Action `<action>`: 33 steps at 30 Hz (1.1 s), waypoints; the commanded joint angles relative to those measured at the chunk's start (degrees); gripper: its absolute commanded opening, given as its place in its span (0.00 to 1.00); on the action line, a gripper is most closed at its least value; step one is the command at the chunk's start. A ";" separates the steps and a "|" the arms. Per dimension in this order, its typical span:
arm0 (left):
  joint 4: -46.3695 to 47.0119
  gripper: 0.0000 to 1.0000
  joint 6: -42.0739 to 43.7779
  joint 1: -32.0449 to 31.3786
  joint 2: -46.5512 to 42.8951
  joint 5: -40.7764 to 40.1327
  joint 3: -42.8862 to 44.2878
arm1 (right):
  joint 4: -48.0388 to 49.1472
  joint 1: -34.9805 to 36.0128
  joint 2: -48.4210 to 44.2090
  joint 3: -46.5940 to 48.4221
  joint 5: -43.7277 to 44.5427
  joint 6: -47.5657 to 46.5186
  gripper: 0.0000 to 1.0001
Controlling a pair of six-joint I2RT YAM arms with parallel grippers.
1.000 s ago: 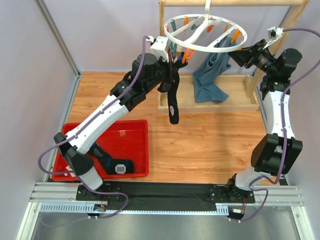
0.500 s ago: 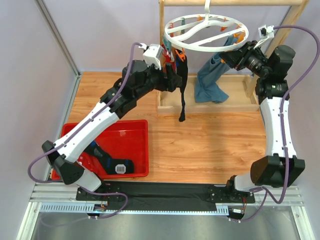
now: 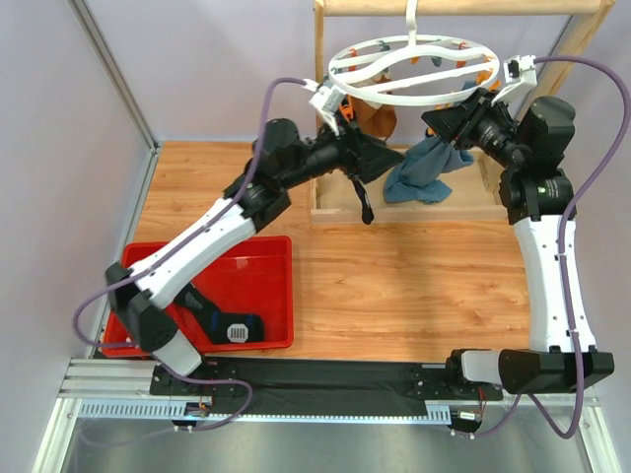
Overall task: Clip the socks to the hanger
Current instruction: Open the clamp at the hanger.
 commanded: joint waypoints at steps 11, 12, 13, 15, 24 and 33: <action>13.56 0.69 -5.12 -1.00 21.00 4.51 16.79 | -3.75 1.55 -0.65 2.03 3.07 0.58 0.02; 14.44 0.66 -5.30 -1.08 21.70 3.99 16.97 | -3.75 1.64 -0.65 1.94 2.98 0.58 0.02; 15.06 0.61 -5.74 -1.08 22.05 4.07 17.14 | -3.57 1.64 -0.74 1.85 2.98 0.67 0.02; 17.52 0.59 -6.26 -1.17 22.67 3.89 17.05 | -3.48 1.55 -0.65 1.76 2.98 0.58 0.02; 17.52 0.57 -6.44 -2.49 25.21 2.84 21.09 | -3.48 1.55 -0.65 1.59 3.07 0.06 0.02; 15.24 0.35 -9.95 -2.67 26.36 -3.57 22.59 | -2.69 1.55 -1.35 0.27 2.54 0.76 0.02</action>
